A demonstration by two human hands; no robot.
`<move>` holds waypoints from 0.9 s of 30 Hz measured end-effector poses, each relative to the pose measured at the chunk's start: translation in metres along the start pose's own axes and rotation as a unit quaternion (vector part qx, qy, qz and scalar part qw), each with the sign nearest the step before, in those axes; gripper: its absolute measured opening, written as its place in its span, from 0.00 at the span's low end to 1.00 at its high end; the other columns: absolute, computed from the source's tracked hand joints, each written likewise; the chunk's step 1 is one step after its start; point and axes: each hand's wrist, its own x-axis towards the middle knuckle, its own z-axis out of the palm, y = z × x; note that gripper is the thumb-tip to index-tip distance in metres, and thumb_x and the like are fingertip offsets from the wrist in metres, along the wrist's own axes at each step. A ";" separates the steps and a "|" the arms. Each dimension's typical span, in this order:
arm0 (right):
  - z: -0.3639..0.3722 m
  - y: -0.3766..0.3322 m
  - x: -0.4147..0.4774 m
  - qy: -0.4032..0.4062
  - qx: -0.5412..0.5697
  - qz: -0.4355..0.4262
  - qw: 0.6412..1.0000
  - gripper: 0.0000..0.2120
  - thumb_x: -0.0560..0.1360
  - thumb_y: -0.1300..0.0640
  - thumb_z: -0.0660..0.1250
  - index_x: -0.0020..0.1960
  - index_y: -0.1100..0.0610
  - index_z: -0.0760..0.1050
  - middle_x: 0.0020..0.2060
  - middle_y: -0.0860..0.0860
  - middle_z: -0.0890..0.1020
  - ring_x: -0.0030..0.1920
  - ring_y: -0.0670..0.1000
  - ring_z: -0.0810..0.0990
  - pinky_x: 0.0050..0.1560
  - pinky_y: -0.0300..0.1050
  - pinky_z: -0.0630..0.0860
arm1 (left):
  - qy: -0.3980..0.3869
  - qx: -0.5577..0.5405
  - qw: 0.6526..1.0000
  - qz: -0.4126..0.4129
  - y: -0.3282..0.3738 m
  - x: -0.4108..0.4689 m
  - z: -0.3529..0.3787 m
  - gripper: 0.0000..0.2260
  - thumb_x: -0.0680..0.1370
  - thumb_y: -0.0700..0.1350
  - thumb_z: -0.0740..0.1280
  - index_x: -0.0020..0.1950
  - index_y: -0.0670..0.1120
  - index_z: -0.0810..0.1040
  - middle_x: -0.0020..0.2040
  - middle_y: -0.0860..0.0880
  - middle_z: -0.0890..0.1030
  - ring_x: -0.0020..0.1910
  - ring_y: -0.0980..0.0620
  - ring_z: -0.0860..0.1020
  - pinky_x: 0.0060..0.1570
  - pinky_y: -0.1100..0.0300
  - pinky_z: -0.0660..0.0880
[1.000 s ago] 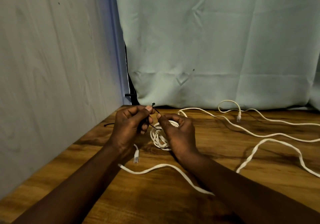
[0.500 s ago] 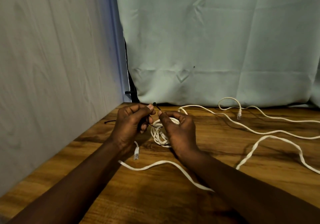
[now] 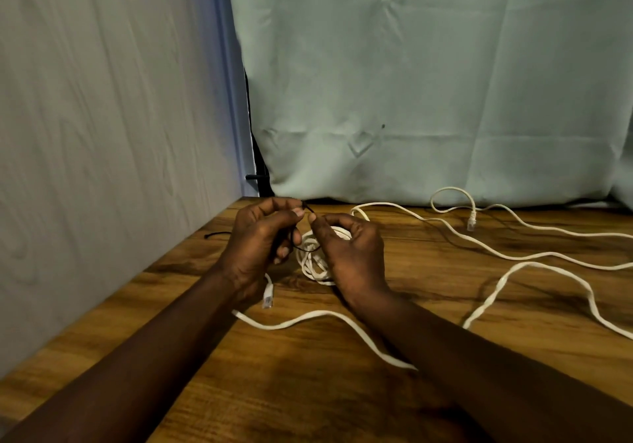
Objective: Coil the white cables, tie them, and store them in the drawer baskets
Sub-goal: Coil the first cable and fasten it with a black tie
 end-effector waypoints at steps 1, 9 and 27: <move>0.000 0.000 0.000 -0.005 -0.002 -0.005 1.000 0.09 0.76 0.45 0.75 0.49 0.50 0.86 0.39 0.46 0.88 0.40 0.44 0.86 0.46 0.53 0.85 | -0.003 -0.001 1.000 -0.004 0.000 0.000 -0.001 0.06 0.80 0.38 0.67 0.56 0.42 0.81 0.29 0.45 0.77 0.20 0.54 0.65 0.20 0.66 0.61; -0.003 -0.002 -0.003 -0.053 -0.003 -0.032 0.998 0.08 0.78 0.47 0.73 0.50 0.50 0.86 0.43 0.46 0.88 0.45 0.45 0.86 0.50 0.56 0.84 | -0.029 0.016 0.999 0.014 -0.003 0.000 -0.001 0.07 0.81 0.40 0.68 0.58 0.42 0.81 0.31 0.42 0.79 0.17 0.55 0.67 0.19 0.68 0.61; 0.000 -0.010 -0.003 -0.176 0.055 0.020 0.983 0.14 0.78 0.50 0.73 0.48 0.61 0.85 0.41 0.49 0.88 0.40 0.41 0.85 0.38 0.33 0.78 | 0.127 0.042 0.970 0.201 0.006 0.019 -0.027 0.05 0.84 0.39 0.64 0.51 0.47 0.74 0.43 0.47 0.81 0.40 0.54 0.79 0.34 0.63 0.74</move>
